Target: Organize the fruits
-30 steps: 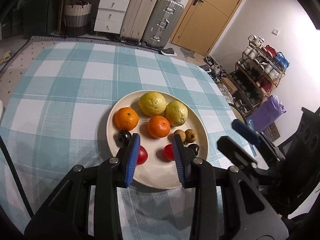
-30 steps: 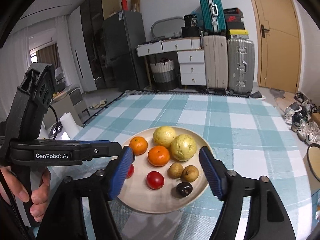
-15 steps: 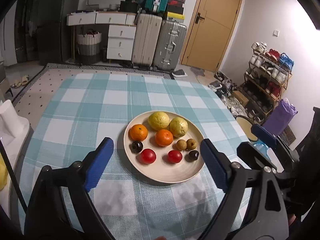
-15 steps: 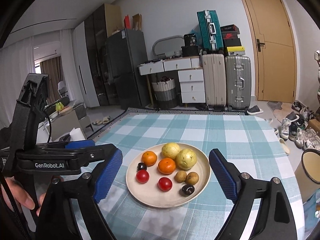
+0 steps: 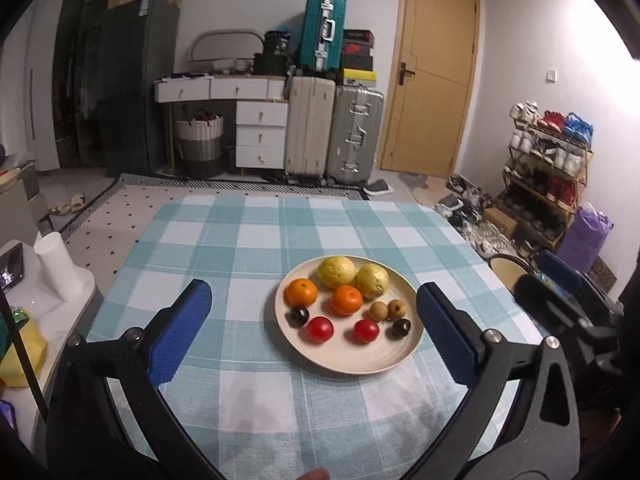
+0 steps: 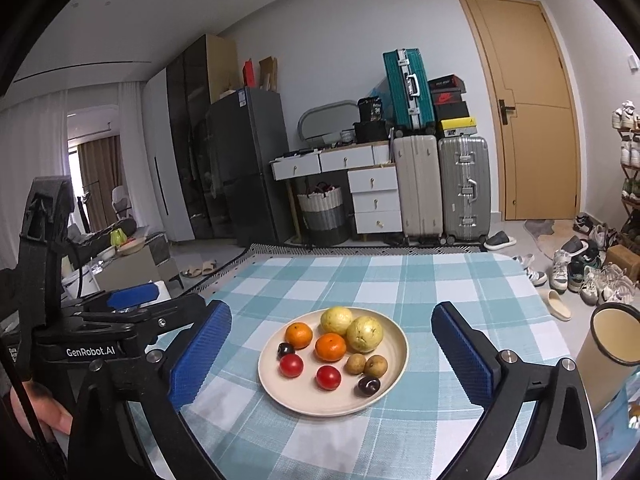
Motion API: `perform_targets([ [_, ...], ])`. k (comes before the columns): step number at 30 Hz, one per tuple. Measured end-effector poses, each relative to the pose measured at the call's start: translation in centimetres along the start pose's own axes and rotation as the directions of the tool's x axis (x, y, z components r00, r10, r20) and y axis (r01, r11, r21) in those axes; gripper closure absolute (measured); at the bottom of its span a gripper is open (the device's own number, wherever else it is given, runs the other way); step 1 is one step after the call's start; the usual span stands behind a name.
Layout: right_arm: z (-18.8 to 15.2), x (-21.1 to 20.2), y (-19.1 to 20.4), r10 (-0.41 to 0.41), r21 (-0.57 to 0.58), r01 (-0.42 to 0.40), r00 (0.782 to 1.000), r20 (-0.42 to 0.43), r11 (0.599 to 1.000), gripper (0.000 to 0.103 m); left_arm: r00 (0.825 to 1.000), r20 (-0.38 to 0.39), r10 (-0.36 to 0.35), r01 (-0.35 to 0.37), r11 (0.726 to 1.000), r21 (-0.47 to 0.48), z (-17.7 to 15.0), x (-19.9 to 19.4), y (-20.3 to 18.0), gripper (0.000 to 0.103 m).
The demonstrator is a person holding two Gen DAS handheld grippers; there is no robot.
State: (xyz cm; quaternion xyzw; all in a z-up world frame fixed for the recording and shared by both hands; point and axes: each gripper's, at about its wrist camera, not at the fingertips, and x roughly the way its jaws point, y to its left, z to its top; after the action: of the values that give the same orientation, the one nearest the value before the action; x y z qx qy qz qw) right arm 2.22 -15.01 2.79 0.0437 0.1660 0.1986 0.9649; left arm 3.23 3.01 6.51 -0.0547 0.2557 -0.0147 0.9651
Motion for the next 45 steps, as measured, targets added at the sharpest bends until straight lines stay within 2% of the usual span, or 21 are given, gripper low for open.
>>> perform_targets([
  [5,-0.4,-0.3,0.0,-0.005,-0.007,0.005,1.000,0.019,1.000,0.000,0.996,0.016,0.090,-0.091,0.995,0.031,-1.0,0.6,0.3,0.001],
  [10,-1.4,0.0,-0.2,-0.014,0.008,0.014,0.999,0.031,1.000,0.000,0.994,0.026,0.108,-0.109,0.994,0.029,-2.4,1.4,0.5,0.001],
  [13,-2.0,0.3,-0.4,-0.027,0.002,0.026,0.999,0.037,1.000,0.000,0.990,0.076,0.123,-0.126,0.991,0.035,-3.2,1.5,0.6,0.001],
  [18,-3.1,0.8,-0.3,-0.043,-0.035,0.044,0.999,0.030,0.998,0.000,0.983,0.159,0.097,-0.104,0.994,0.036,-4.3,1.6,0.8,0.001],
  [21,-3.8,1.2,-0.3,-0.051,-0.047,0.052,0.998,0.029,0.998,0.000,0.979,0.179,0.098,-0.106,0.994,0.033,-4.9,1.9,0.9,0.001],
  [34,-6.2,2.3,-0.7,-0.066,-0.094,0.070,0.997,0.043,0.993,0.000,0.974,0.198,0.115,-0.133,0.987,0.084,-7.7,4.2,1.2,0.001],
  [41,-6.6,3.2,-0.9,-0.046,-0.097,0.047,0.999,0.011,0.994,0.000,0.975,0.198,0.097,-0.110,0.992,0.055,-8.7,4.7,2.0,0.001],
  [45,-6.7,3.9,-0.4,-0.056,-0.121,0.054,0.998,-0.016,0.991,0.000,0.975,0.197,0.105,-0.120,0.991,0.067,-8.9,5.1,1.9,0.001],
])
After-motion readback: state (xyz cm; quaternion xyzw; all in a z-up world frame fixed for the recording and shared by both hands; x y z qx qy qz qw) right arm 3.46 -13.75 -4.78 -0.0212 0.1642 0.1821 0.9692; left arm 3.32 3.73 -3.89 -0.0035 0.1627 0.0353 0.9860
